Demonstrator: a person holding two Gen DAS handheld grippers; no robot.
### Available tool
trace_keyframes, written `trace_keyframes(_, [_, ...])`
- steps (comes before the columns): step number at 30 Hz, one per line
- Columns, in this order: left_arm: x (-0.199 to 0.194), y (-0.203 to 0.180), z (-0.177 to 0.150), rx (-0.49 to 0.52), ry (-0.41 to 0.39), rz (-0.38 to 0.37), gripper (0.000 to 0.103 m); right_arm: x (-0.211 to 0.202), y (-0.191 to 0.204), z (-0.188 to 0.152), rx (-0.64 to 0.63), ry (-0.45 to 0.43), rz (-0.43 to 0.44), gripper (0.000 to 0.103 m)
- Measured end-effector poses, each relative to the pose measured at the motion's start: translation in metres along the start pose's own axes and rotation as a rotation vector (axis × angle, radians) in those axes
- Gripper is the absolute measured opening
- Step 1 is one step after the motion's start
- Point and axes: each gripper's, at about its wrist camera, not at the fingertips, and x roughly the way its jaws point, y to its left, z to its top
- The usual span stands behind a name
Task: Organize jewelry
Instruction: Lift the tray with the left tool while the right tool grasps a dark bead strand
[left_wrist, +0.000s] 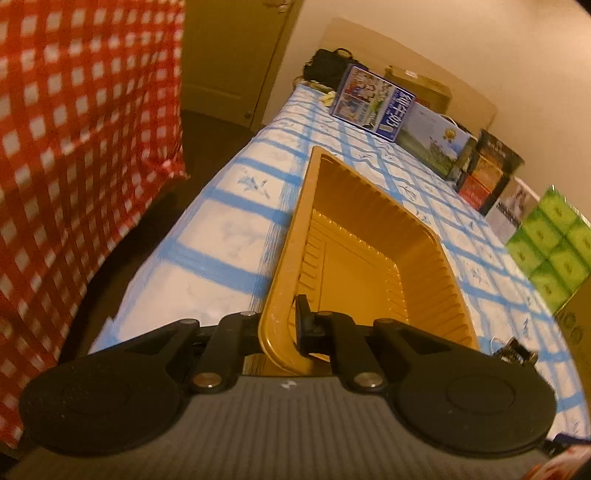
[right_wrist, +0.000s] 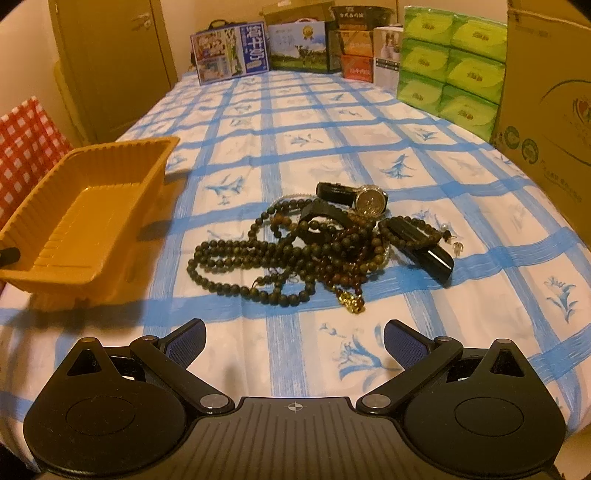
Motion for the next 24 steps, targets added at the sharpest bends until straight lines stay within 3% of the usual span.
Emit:
trace_keyframes(2, [-0.003, -0.009, 0.004, 0.047, -0.012, 0.012, 0.008, 0.001, -0.003, 0.0, 0.002, -0.018, 0.001, 0.1])
trace_keyframes(8, [-0.006, -0.028, 0.009, 0.137, -0.02, 0.041, 0.008, 0.016, -0.025, 0.003, 0.01, -0.035, -0.013, 0.068])
trace_keyframes(19, [-0.009, -0.044, 0.012, 0.204, -0.025, 0.065, 0.008, 0.041, -0.047, 0.013, -0.023, -0.031, -0.029, 0.027])
trace_keyframes(21, [-0.009, -0.044, 0.011, 0.206, -0.023, 0.065, 0.008, 0.041, -0.047, 0.014, -0.028, -0.023, -0.015, 0.005])
trace_keyframes(24, [-0.009, -0.043, 0.012, 0.207, -0.022, 0.066, 0.008, 0.036, -0.042, 0.014, -0.055, -0.031, -0.029, 0.005])
